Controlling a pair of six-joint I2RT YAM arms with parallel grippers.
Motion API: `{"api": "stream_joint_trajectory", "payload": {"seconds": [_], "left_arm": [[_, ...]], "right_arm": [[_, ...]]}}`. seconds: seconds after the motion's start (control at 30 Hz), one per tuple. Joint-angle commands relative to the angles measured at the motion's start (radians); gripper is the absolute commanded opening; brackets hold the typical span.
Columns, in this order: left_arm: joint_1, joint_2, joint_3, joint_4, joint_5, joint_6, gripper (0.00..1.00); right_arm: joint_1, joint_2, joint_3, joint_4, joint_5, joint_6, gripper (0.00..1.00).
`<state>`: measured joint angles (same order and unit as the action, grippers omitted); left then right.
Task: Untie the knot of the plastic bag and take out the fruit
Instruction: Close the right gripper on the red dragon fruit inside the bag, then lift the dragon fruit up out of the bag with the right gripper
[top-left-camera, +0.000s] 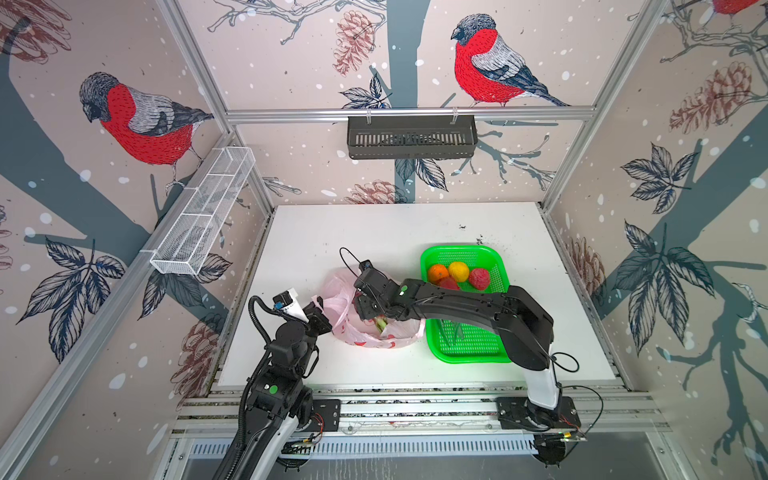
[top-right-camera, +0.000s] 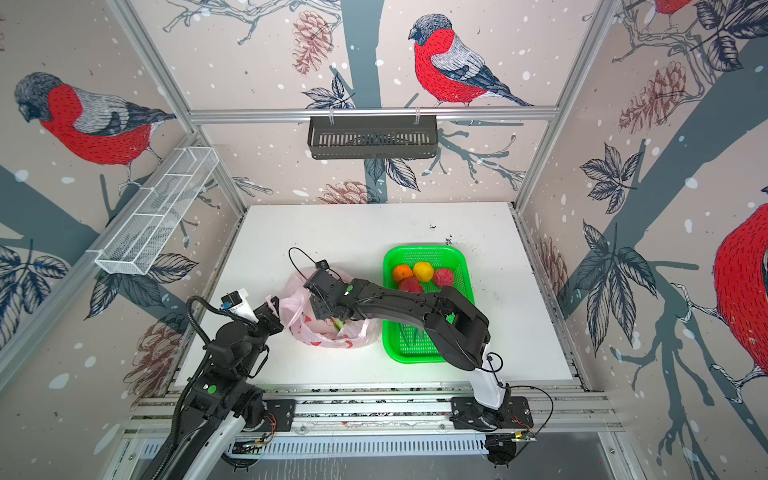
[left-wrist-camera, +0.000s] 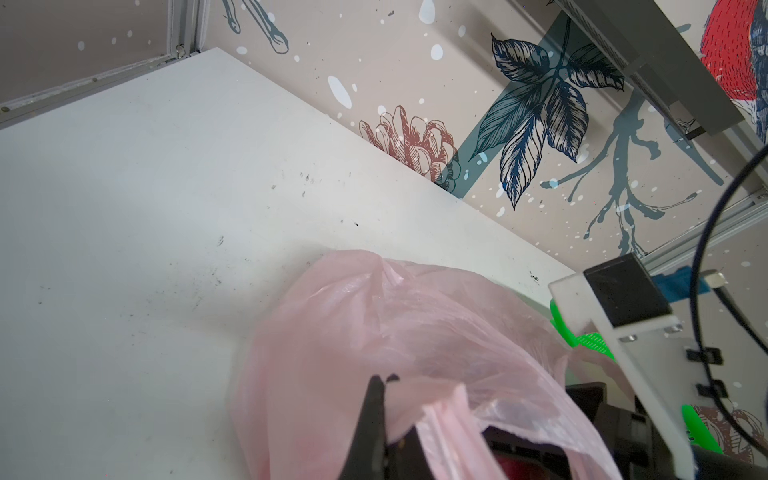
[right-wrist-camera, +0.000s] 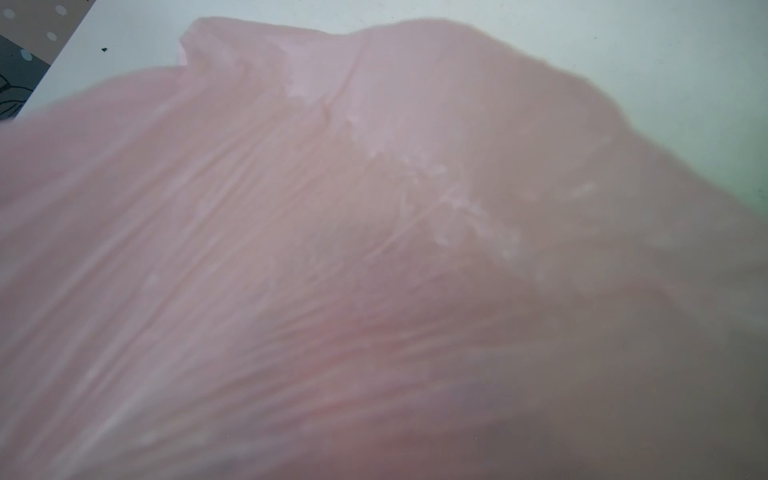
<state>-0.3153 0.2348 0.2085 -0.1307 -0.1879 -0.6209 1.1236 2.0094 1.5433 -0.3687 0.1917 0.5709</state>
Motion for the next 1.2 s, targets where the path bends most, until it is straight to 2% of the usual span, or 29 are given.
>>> {"api": "stream_joint_trajectory", "payload": {"seconds": [0.0,0.53,1.17], "left_arm": [[-0.001,0.004,0.011,0.066,-0.019,0.009,0.0],[0.001,0.069,0.007,0.127,-0.057,0.025,0.0],[0.0,0.116,-0.024,0.129,-0.123,0.012,0.0]], "right_arm": [[0.005,-0.018,-0.005,-0.004,0.022,-0.021,0.32],[0.021,-0.087,-0.033,-0.023,0.064,-0.045,0.32],[0.05,-0.245,-0.128,0.022,0.191,-0.085,0.32]]}}
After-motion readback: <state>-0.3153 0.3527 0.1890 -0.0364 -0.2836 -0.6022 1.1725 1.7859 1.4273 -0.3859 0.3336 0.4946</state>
